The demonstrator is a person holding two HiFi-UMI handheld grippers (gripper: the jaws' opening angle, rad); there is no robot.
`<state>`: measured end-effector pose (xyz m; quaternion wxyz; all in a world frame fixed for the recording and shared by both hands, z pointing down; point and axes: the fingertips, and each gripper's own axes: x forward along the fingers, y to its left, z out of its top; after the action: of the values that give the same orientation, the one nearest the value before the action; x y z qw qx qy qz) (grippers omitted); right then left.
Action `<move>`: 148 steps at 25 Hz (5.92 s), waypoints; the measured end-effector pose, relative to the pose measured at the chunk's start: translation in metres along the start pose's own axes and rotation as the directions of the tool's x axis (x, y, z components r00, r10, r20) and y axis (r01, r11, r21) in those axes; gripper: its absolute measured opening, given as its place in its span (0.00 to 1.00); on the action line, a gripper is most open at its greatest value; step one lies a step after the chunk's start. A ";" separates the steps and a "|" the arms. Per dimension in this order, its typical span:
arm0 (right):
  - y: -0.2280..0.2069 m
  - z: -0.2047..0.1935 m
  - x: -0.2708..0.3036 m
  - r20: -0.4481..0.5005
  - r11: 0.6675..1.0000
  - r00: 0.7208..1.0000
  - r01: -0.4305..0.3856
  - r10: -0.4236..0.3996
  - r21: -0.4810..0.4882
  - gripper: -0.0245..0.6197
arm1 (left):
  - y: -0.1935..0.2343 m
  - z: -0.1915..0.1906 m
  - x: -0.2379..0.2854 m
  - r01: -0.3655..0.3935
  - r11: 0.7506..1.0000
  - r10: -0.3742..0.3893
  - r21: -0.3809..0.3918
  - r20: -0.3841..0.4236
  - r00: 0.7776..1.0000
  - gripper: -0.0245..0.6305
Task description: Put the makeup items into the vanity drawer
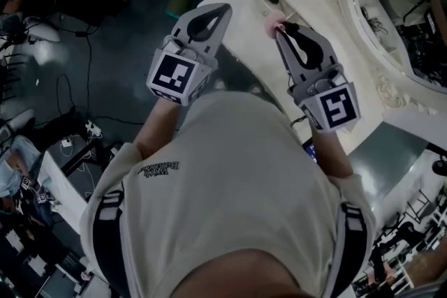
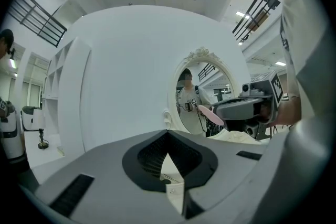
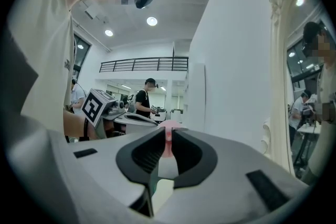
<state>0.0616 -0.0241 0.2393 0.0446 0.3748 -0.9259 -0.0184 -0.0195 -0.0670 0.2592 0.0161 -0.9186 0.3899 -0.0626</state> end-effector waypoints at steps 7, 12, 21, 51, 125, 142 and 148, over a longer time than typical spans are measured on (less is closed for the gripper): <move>-0.035 0.001 0.006 -0.036 0.998 0.998 0.058 -0.059 -0.040 0.10 | 0.009 0.007 0.026 0.014 1.000 -0.014 -0.009 0.007 1.000 0.06; -0.071 -0.007 0.018 -0.061 0.993 0.993 0.098 -0.102 -0.061 0.10 | 0.021 -0.002 0.059 0.025 0.999 -0.026 -0.039 -0.033 0.999 0.06; -0.133 -0.071 0.056 -0.200 0.990 0.969 0.140 -0.144 -0.035 0.10 | 0.043 -0.053 0.132 0.062 0.994 -0.074 -0.090 -0.131 0.989 0.06; -0.167 -0.345 0.118 -0.696 0.969 0.718 0.162 0.014 0.187 0.14 | 0.022 -0.289 0.208 0.076 0.963 -0.202 -0.258 -0.509 0.836 0.06; -0.025 0.009 0.007 -0.040 0.995 0.995 0.089 -0.091 -0.051 0.04 | 0.000 0.017 0.008 -0.007 0.999 0.008 -0.031 0.018 1.000 0.06; -0.024 0.009 0.002 -0.016 0.992 0.994 0.103 -0.104 -0.075 0.03 | -0.005 0.011 0.011 0.010 0.999 -0.010 -0.037 0.009 1.000 0.06; -0.024 0.001 0.000 -0.029 0.991 0.994 0.101 -0.104 -0.086 0.03 | -0.010 0.006 0.013 0.017 0.999 -0.017 -0.036 0.004 1.000 0.06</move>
<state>0.0778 -0.0409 0.2364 0.0750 0.4199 -0.9029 -0.0535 -0.0027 -0.0699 0.2550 -0.0005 -0.9222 0.3829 -0.0540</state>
